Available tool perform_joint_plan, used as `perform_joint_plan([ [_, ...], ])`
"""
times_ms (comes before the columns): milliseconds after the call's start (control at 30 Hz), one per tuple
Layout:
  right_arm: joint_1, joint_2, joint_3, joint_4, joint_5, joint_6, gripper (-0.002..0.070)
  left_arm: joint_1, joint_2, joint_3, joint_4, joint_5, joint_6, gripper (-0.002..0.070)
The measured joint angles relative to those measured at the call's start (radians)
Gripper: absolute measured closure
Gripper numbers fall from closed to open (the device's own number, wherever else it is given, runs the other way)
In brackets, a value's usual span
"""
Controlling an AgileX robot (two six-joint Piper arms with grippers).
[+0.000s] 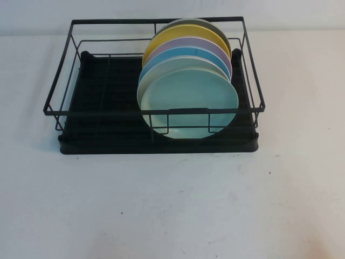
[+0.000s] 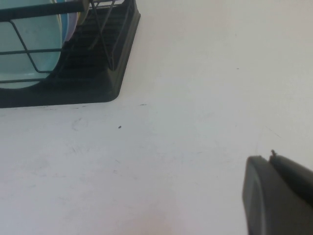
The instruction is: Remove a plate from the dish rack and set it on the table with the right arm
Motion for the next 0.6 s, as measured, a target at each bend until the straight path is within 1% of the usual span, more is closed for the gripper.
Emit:
perform_joint_plan([
  [133, 0.0, 0.0, 0.0, 0.015, 0.0, 0.0, 0.0694, 0.0, 0.0, 0.0, 0.0, 0.0, 0.0, 0.068],
  [233, 0.0, 0.0, 0.0, 0.058, -0.002, 0.0, 0.0694, 0.0, 0.0, 0.0, 0.0, 0.0, 0.0, 0.068],
  [467, 0.0, 0.0, 0.0, 0.28, -0.058, 0.0, 0.0694, 0.0, 0.0, 0.0, 0.0, 0.0, 0.0, 0.068],
  [533, 0.0, 0.0, 0.0, 0.371, -0.072, 0.0, 0.0694, 0.0, 0.0, 0.0, 0.0, 0.0, 0.0, 0.068],
  [600, 0.0, 0.0, 0.0, 0.516, -0.082, 0.0, 0.0694, 0.0, 0.0, 0.0, 0.0, 0.0, 0.0, 0.068],
])
